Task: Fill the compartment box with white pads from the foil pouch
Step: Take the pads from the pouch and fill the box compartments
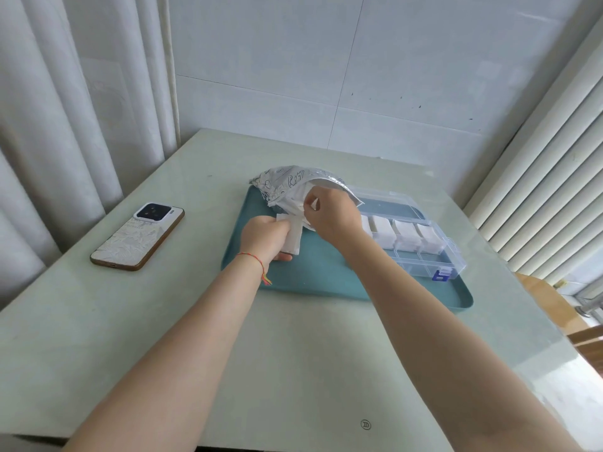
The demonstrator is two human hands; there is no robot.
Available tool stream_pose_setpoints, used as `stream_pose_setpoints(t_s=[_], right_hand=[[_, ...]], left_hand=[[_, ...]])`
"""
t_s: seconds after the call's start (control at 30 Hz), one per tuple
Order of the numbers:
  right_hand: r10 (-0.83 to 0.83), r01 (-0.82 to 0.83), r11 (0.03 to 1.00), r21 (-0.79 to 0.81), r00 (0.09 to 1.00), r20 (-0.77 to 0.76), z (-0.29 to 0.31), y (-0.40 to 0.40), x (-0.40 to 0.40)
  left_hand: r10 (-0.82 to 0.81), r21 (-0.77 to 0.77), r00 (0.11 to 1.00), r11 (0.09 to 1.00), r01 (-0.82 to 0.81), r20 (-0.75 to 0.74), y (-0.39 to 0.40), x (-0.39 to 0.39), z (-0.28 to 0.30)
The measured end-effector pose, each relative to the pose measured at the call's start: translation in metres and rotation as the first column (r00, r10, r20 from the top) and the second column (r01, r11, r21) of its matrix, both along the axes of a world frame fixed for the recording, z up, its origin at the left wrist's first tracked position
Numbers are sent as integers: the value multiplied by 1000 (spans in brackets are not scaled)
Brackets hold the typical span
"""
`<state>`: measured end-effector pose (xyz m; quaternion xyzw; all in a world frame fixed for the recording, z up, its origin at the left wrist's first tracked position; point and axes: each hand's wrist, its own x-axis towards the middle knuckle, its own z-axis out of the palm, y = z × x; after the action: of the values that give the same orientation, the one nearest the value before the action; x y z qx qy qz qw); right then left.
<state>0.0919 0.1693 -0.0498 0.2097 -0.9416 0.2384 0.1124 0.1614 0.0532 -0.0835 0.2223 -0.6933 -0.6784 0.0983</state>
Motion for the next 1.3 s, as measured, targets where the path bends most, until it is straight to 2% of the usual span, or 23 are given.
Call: stream_pose_setpoints(t_s=[0.13, 0.4, 0.53, 0.6, 0.8, 1.07, 1.2, 1.3], right_hand=[[148, -150, 987, 62, 988, 32, -1, 5, 1], [188, -176, 962, 208, 981, -43, -6, -4, 5], [181, -181, 983, -1, 983, -21, -6, -6, 0], [161, -162, 986, -28, 987, -20, -4, -7, -2], [112, -103, 978, 180, 993, -39, -6, -12, 0], [-64, 66, 998, 21, 991, -114, 1, 0, -1], [-38, 30, 998, -61, 988, -149, -2, 11, 3], [-25, 14, 994, -105, 995, -102, -6, 19, 6]], left_hand=[[37, 2, 999, 999, -36, -2, -2, -1, -2], [110, -58, 994, 992, -111, -11, -4, 1, 1], [111, -89, 994, 990, -111, -1, -4, 2, 2], [115, -136, 993, 984, -116, -14, -4, 3, 3], [125, -299, 987, 942, -150, -100, -5, -1, -2], [42, -239, 993, 969, -69, -115, 4, 7, 6], [25, -211, 994, 976, -47, -107, 3, 4, 1], [23, -182, 993, 982, -44, -116, 3, 3, 1]])
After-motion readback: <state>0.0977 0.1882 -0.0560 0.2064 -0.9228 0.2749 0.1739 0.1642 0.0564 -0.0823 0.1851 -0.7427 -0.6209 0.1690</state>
